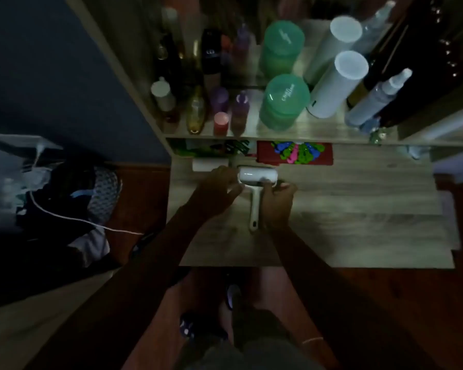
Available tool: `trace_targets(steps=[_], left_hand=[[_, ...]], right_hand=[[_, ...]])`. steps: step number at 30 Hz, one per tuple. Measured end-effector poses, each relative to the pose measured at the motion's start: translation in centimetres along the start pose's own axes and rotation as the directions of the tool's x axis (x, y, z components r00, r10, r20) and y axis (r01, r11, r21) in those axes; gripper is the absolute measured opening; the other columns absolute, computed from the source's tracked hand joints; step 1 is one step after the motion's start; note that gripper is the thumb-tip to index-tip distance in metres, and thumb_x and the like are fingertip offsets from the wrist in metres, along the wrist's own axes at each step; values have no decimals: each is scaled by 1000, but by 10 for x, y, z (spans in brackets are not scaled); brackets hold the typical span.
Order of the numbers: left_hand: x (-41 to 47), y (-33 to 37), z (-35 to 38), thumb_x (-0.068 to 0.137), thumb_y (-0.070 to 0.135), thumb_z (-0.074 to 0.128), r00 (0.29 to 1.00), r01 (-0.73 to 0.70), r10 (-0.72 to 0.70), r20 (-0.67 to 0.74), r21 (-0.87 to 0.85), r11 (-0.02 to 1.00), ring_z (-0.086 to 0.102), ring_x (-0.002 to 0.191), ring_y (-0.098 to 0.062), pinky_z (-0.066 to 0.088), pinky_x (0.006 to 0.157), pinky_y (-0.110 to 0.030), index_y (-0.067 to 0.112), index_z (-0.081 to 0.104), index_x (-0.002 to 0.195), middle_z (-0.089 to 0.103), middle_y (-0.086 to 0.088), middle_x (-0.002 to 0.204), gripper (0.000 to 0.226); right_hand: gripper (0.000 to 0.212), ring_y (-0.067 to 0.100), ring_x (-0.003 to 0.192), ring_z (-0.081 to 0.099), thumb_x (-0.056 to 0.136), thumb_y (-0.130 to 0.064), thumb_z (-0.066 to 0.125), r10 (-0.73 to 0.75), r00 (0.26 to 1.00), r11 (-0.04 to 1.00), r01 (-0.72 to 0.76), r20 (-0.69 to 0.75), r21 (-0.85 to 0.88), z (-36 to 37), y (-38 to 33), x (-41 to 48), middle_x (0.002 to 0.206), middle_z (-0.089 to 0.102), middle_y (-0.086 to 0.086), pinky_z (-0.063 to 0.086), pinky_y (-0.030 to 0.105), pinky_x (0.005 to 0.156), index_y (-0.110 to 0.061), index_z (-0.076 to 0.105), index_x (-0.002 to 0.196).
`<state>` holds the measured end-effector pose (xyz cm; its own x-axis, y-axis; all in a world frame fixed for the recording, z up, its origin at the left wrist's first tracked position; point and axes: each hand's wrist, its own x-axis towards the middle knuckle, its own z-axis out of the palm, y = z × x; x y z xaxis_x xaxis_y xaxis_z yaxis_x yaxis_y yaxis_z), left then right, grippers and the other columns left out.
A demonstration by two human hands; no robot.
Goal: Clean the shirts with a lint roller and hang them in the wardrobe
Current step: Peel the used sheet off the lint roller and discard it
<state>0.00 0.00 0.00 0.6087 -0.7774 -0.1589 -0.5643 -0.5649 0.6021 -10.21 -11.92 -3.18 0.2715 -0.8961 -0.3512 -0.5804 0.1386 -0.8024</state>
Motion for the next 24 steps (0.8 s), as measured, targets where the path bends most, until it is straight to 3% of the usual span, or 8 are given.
trace_targets(steps=[3, 8, 11, 13, 16, 19, 22, 24], left_hand=[[20, 15, 5, 93, 30, 65, 998, 58, -57, 35, -41, 997, 58, 117, -26, 42, 96, -30, 7, 58, 134, 62, -12, 128, 47], [28, 29, 5, 95, 32, 64, 994, 36, -43, 101, 70, 997, 52, 126, -28, 43, 102, -38, 12, 52, 142, 56, -11, 139, 52], [28, 27, 1, 92, 48, 48, 992, 2, -18, 124, 123, 992, 46, 135, -25, 38, 112, -40, 20, 48, 146, 50, -5, 148, 61], [23, 30, -4, 93, 44, 52, 990, -13, 2, 141, 77, 997, 43, 138, -24, 29, 114, -32, 22, 48, 146, 49, -5, 150, 58], [8, 32, -8, 90, 33, 72, 983, 108, -98, 156, -57, 992, 50, 130, -23, 40, 104, -28, 18, 49, 144, 52, -7, 146, 61], [-7, 30, -7, 85, 35, 78, 953, 203, -153, 260, -175, 964, 53, 126, -16, 48, 86, -14, 22, 39, 150, 48, -3, 149, 76], [-22, 37, -10, 83, 46, 75, 940, 277, -218, 261, -217, 936, 56, 127, -20, 56, 93, -34, 21, 34, 153, 50, -4, 148, 85], [-33, 42, -15, 78, 63, 67, 943, 310, -261, 208, -259, 915, 57, 127, -21, 54, 98, -45, 23, 34, 153, 54, -5, 147, 91]], right_hand=[[48, 28, 103, 63, 90, -35, 65, 156, 987, 988, -156, 24, 5, 1, 1, 21, 115, 65, 12, 49, 38, 92, -9, 43, 125], [25, 28, 97, 68, 90, -28, 53, 92, 966, 996, -91, 241, -15, -2, 24, 48, 109, 68, 5, 57, 53, 85, -24, 52, 115], [25, 25, 103, 66, 95, -12, 54, -36, 947, 998, 49, 319, -33, -20, 10, 43, 112, 69, 9, 55, 40, 91, -11, 59, 119], [21, 23, 100, 66, 96, -6, 52, -113, 913, 992, 125, 392, -5, -34, 5, 39, 110, 69, 12, 55, 30, 84, -6, 61, 115], [17, 9, 92, 68, 98, -6, 52, -178, 839, 983, 180, 515, 47, -49, 1, 33, 103, 68, 6, 57, 23, 76, -6, 62, 111], [20, -12, 81, 61, 99, -10, 52, -232, 779, 959, 283, 583, 3, -57, -8, 26, 98, 65, -6, 47, 9, 68, -10, 62, 117], [26, -6, 88, 61, 100, -14, 51, -264, 739, 942, 335, 620, 2, -61, -20, 17, 109, 65, -1, 45, 9, 69, -14, 58, 125], [31, 11, 100, 63, 99, -19, 51, -313, 684, 918, 395, 658, 26, -63, -32, 7, 121, 63, 4, 51, 21, 76, -16, 52, 130]])
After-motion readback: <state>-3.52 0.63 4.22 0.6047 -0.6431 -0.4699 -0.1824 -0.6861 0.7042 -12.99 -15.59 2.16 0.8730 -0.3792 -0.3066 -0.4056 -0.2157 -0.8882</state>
